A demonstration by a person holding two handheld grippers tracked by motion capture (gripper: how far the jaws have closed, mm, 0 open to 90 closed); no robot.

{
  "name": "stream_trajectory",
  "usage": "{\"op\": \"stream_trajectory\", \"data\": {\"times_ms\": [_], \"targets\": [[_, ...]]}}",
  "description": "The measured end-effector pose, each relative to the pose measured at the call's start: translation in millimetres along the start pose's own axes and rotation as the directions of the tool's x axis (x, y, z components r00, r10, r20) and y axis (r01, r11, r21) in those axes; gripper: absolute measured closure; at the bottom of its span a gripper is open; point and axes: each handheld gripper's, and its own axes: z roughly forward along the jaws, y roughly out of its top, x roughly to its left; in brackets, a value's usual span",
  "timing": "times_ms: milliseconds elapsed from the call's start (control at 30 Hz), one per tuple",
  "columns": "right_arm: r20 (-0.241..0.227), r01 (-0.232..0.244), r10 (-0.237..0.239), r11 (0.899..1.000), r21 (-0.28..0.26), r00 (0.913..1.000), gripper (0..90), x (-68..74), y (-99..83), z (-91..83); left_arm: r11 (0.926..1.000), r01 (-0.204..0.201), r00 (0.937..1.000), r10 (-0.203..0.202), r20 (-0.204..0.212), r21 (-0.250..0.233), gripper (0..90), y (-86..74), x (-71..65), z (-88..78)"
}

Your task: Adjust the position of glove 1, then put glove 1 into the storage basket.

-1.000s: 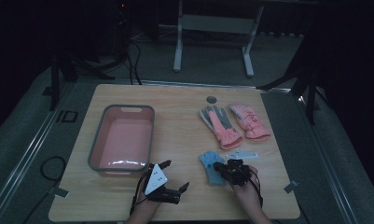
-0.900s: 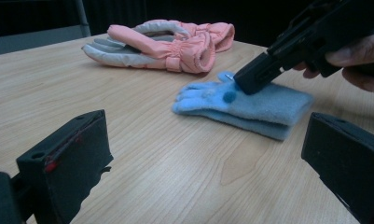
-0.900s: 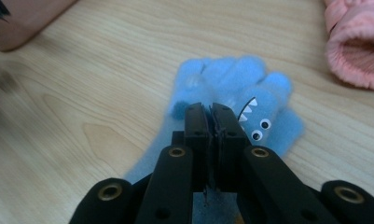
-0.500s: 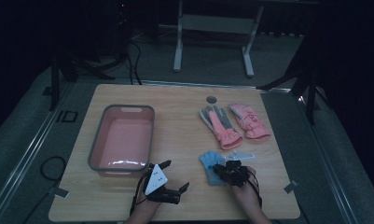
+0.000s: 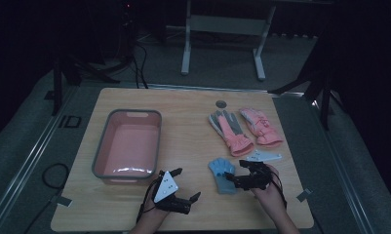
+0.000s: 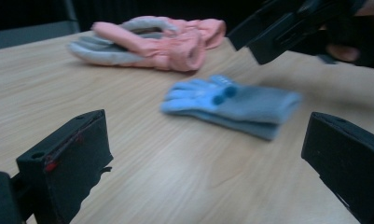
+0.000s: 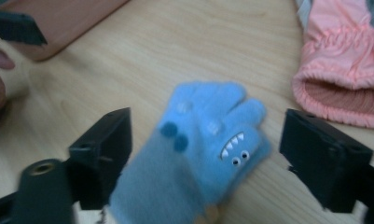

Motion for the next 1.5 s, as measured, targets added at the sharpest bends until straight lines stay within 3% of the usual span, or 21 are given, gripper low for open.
{"op": "stream_trajectory", "data": {"times_ms": [133, 267, 333, 433, 500, 567, 600, 667, 767, 900, 967, 1033, 1133, 1200, 1267, 1367, 1433, 1500], "targets": [[-0.037, 0.015, -0.015, 1.0, -0.012, 0.9992, 14.4, -6.0, 1.2, -3.8, 0.9978, -0.011, 0.9997, 0.009, 0.022, 0.066, 1.3, 7.2, -1.7, 6.1], [-0.032, 0.047, -0.048, 0.998, -0.032, 0.9983, 13.8, -9.3, 3.8, -7.1, 0.9945, 0.023, 0.9986, -0.028, 0.044, 0.103, 1.3, 12.3, 1.2, 10.0], [-0.04, 0.039, -0.04, 0.999, -0.036, 0.9984, 13.8, -13.3, 7.0, -10.1, 0.9916, 0.049, 0.9963, -0.057, 0.065, 0.12, 1.3, 16.2, 2.1, 10.9], [-0.058, 0.022, -0.024, 0.999, -0.033, 0.998, 13.8, -16.8, 9.2, -10.7, 0.9941, 0.049, 0.9959, -0.056, 0.071, 0.096, 4.3, 23.1, -0.1, 10.8], [-0.065, 0.025, -0.027, 0.999, -0.024, 0.9975, 13.8, -17.6, 9.9, -9.7, 0.9955, 0.052, 0.9931, -0.06, 0.101, 0.079, 4.2, 28.6, -2.7, 12.1], [-0.078, 0.013, -0.015, 1.0, -0.021, 0.9968, 13.8, -18.4, 10.5, -8.8, 0.9974, 0.025, 0.9933, -0.032, 0.111, 0.068, 4.5, 34.4, -7.4, 13.8], [-0.087, 0.004, -0.006, 1.0, -0.015, 0.9962, 13.8, -19.1, 11.0, -8.2, 0.9984, 0.001, 0.9906, -0.009, 0.136, 0.056, 5.8, 36.9, -9.1, 14.5], [-0.111, -0.017, 0.016, 1.0, -0.004, 0.9937, 13.6, -20.0, 12.3, -7.3, 0.9971, -0.039, 0.9888, 0.03, 0.147, 0.065, 7.0, 42.7, -13.6, 18.3], [-0.128, -0.059, 0.058, 0.998, -0.004, 0.9901, 13.4, -20.9, 14.7, -6.8, 0.9965, -0.056, 0.9814, 0.044, 0.187, 0.062, 13.7, 48.9, -17.6, 24.9], [-0.155, -0.079, 0.079, 0.997, 0.003, 0.9848, 14.8, -22.5, 17.1, -4.3, 0.9925, -0.102, 0.9618, 0.081, 0.262, 0.068, 15.5, 53.6, -24.6, 39.2], [-0.12, -0.074, 0.076, 0.997, 0.023, 0.9899, 24.7, -24.0, 17.9, -1.4, 0.9887, -0.135, 0.9502, 0.11, 0.291, 0.066, 20.7, 53.6, -29.0, 47.2], [-0.097, -0.094, 0.098, 0.995, 0.039, 0.9904, 34.6, -27.1, 18.1, 2.5, 0.9831, -0.165, 0.9405, 0.133, 0.313, 0.079, 22.7, 52.5, -32.6, 56.2], [-0.077, -0.109, 0.113, 0.993, 0.055, 0.9906, 44.6, -29.5, 17.9, 10.8, 0.9689, -0.221, 0.9267, 0.174, 0.333, 0.11, 29.0, 49.8, -36.1, 68.3], [-0.071, -0.111, 0.116, 0.991, 0.069, 0.9907, 44.5, -30.3, 17.3, 17.2, 0.958, -0.256, 0.9207, 0.201, 0.335, 0.13, 31.1, 48.6, -37.2, 75.5], [-0.067, -0.119, 0.125, 0.989, 0.083, 0.9899, 41.8, -31.6, 16.6, 24.0, 0.9516, -0.265, 0.9183, 0.2, 0.341, 0.155, 32.1, 47.8, -36.5, 82.3], [-0.05, -0.117, 0.123, 0.988, 0.098, 0.9912, 39.4, -31.1, 14.9, 33.5, 0.93, -0.312, 0.9091, 0.233, 0.345, 0.194, 34.3, 46.0, -35.9, 90.8], [-0.036, -0.107, 0.111, 0.988, 0.109, 0.9932, 38.6, -29.3, 12.5, 39.1, 0.9213, -0.325, 0.903, 0.236, 0.359, 0.213, 34.6, 44.8, -35.9, 95.3], [-0.026, -0.095, 0.099, 0.988, 0.125, 0.9947, 37.7, -26.7, 9.5, 44.5, 0.9072, -0.353, 0.8965, 0.257, 0.361, 0.23, 34.6, 43.2, -37.2, 98.4]]}}
